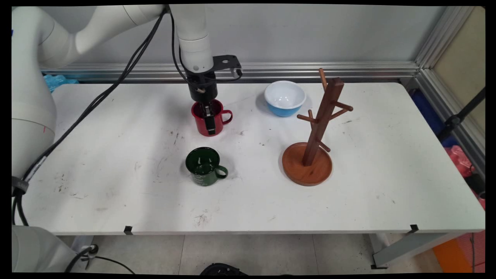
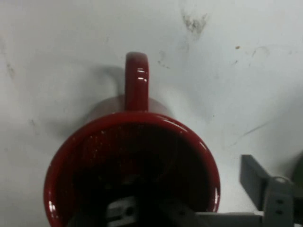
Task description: Place the picked object on the table
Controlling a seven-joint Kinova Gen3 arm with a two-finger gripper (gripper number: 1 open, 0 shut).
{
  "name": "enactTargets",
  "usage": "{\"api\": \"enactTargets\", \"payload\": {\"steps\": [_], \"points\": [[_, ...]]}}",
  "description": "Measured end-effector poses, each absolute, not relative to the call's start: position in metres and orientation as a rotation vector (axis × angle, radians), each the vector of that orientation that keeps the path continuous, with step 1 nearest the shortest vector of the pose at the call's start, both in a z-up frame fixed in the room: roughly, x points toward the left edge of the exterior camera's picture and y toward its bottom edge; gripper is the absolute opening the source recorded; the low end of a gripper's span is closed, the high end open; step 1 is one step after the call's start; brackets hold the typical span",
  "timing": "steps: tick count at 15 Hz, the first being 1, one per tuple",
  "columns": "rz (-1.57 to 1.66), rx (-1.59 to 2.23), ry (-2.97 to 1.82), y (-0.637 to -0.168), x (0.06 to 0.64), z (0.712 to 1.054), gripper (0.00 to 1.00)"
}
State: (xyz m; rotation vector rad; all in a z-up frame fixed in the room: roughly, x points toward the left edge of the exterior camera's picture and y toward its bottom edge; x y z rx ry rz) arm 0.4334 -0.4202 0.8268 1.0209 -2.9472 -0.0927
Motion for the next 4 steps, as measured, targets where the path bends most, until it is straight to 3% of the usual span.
{"api": "enactTargets", "payload": {"steps": [4], "points": [[-0.044, 1.006, -2.937, -0.4269, 0.4327, 0.8352, 1.00]]}}
